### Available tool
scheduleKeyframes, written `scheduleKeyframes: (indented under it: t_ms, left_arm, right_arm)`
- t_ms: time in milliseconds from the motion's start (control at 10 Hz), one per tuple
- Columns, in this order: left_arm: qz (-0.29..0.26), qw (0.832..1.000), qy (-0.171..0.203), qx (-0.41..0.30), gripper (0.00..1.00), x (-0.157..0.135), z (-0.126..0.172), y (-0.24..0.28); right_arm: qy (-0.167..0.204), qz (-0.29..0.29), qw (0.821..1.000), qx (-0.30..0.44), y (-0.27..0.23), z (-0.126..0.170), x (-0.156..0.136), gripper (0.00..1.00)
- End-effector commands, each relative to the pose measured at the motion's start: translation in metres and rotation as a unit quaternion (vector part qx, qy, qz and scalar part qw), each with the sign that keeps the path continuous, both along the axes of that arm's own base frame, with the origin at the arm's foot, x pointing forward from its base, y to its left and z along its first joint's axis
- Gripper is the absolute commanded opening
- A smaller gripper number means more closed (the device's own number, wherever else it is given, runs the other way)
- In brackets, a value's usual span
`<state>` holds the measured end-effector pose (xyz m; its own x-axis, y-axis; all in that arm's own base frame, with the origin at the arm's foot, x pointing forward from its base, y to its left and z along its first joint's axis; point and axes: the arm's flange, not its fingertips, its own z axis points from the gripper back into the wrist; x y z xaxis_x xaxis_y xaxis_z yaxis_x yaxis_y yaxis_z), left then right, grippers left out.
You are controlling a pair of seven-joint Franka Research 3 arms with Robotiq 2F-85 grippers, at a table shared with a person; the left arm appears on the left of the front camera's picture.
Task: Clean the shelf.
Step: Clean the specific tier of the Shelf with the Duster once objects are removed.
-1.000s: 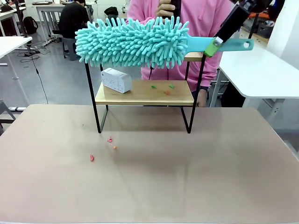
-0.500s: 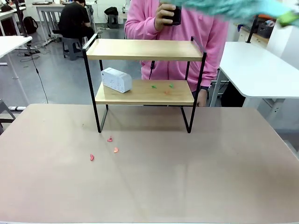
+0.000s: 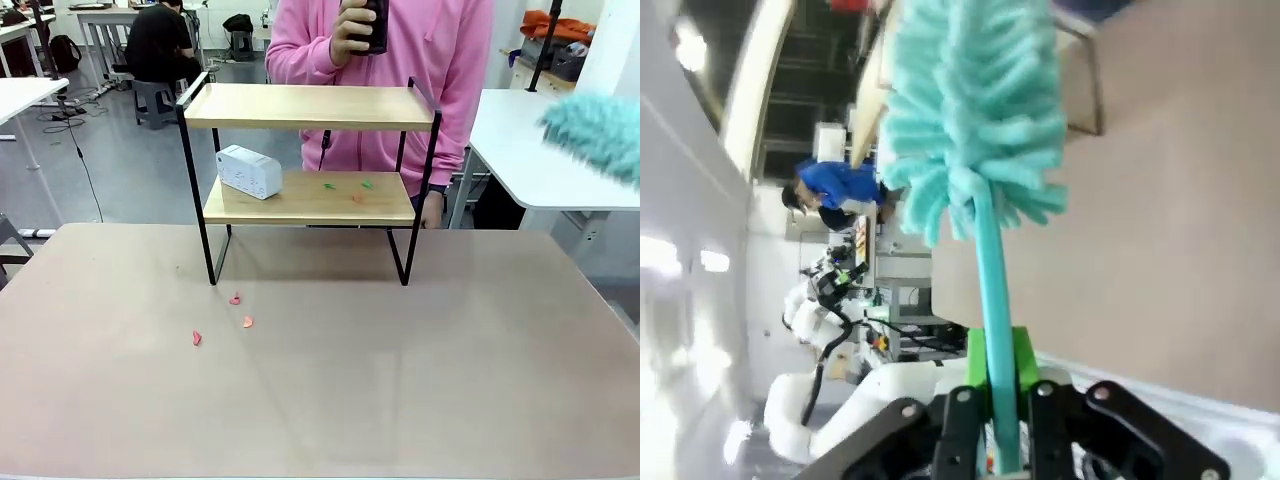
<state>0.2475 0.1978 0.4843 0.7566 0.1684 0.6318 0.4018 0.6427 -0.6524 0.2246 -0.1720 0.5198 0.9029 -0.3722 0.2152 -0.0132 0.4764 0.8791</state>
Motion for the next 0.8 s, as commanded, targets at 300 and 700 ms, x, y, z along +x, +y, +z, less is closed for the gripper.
scheduleKeyframes:
  t_ms: [300,700]
  left_arm:
    - [-0.004,1.000,-0.012,-0.002,1.00,0.000,0.000,-0.001]
    - [-0.004,1.000,-0.012,-0.002,1.00,0.000,0.000,-0.001]
  right_arm:
    - [0.000,0.000,1.000,0.000,0.000,0.000,0.000,0.12]
    - [0.000,0.000,1.000,0.000,0.000,0.000,0.000,0.12]
